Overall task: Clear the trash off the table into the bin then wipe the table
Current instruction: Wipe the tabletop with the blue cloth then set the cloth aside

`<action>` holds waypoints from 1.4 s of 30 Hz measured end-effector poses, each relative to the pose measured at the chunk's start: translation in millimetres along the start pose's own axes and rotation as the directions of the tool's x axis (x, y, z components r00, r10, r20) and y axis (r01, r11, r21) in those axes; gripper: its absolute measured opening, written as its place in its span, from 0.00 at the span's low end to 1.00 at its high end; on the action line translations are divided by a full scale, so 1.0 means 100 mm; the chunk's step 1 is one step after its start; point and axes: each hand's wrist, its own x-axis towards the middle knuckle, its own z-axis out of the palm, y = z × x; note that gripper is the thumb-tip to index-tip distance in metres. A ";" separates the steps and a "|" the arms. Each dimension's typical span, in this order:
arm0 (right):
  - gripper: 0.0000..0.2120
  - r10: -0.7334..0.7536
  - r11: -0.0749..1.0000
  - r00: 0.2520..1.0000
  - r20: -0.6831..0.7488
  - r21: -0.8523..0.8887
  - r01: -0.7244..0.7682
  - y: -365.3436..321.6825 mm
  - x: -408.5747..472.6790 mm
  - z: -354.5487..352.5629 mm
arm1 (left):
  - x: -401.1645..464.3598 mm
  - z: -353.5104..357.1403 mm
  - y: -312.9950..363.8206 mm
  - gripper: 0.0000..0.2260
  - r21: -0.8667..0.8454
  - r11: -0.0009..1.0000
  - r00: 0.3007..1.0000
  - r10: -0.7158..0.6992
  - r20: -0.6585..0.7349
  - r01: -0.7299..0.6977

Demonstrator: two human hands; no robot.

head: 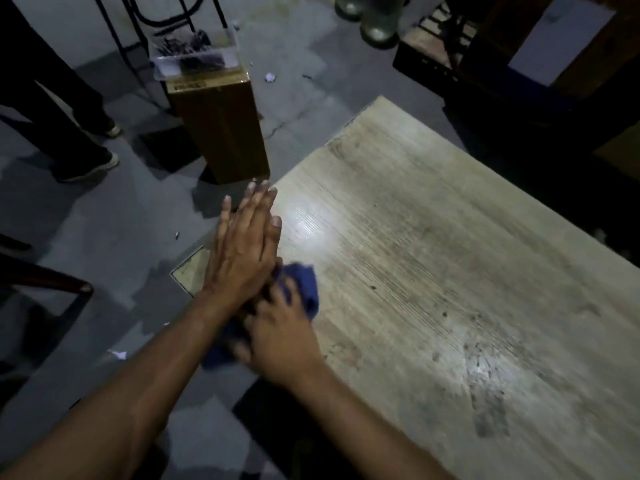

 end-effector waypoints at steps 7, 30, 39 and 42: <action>0.12 0.069 0.995 0.995 -0.071 0.073 -0.064 0.73 -1.33 0.20 | 0.01 -0.02 -0.24 0.25 0.018 0.999 0.999 0.051 -0.018 -0.051; 0.26 0.014 0.998 1.000 -0.022 0.056 -0.012 0.45 0.64 -0.36 | 0.12 -0.13 -0.55 0.30 0.035 0.999 0.999 0.035 -0.006 -0.035; 0.22 -0.207 0.978 0.969 -0.133 0.011 0.211 1.70 0.31 -0.38 | 0.30 0.30 -0.18 0.26 0.075 0.991 0.992 0.117 -0.040 -0.114; 0.29 0.170 0.984 0.979 -0.110 -0.042 -0.175 2.68 0.79 -0.73 | 0.19 0.44 -0.04 0.26 0.145 0.979 0.990 0.143 0.002 -0.142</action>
